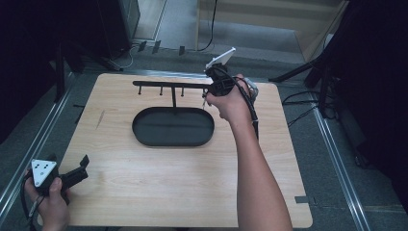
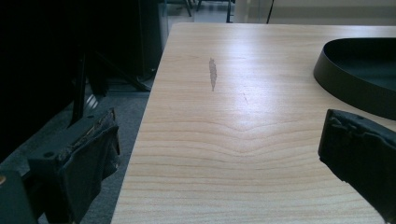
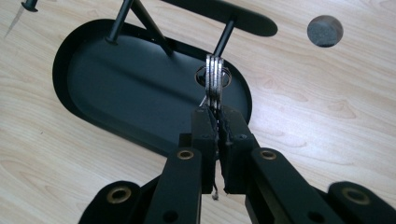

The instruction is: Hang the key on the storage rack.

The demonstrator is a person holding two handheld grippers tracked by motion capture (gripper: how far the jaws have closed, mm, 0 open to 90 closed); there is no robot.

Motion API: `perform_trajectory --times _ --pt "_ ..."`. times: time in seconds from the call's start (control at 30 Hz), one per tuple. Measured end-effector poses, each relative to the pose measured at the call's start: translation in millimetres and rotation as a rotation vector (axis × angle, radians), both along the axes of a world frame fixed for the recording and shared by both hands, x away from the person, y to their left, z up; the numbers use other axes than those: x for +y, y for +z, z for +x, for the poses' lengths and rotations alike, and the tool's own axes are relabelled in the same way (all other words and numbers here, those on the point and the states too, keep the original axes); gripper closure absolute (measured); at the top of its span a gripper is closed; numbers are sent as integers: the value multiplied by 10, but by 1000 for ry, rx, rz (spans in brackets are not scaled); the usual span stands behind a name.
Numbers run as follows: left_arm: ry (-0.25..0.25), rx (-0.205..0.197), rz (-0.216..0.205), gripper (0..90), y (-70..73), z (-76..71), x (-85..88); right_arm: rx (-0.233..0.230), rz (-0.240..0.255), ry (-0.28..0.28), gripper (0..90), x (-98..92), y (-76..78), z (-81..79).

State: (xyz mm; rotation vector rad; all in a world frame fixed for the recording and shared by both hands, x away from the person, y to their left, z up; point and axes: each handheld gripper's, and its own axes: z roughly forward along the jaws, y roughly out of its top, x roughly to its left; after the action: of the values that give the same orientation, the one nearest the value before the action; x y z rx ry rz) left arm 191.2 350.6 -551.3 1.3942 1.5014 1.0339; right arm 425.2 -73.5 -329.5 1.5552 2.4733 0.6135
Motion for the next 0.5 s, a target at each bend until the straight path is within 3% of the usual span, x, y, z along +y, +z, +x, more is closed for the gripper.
perform_trajectory --times 0.5 --pt "0 -1 -4 0 0 1 2 -20 -13 -14 853 32 -89 46"
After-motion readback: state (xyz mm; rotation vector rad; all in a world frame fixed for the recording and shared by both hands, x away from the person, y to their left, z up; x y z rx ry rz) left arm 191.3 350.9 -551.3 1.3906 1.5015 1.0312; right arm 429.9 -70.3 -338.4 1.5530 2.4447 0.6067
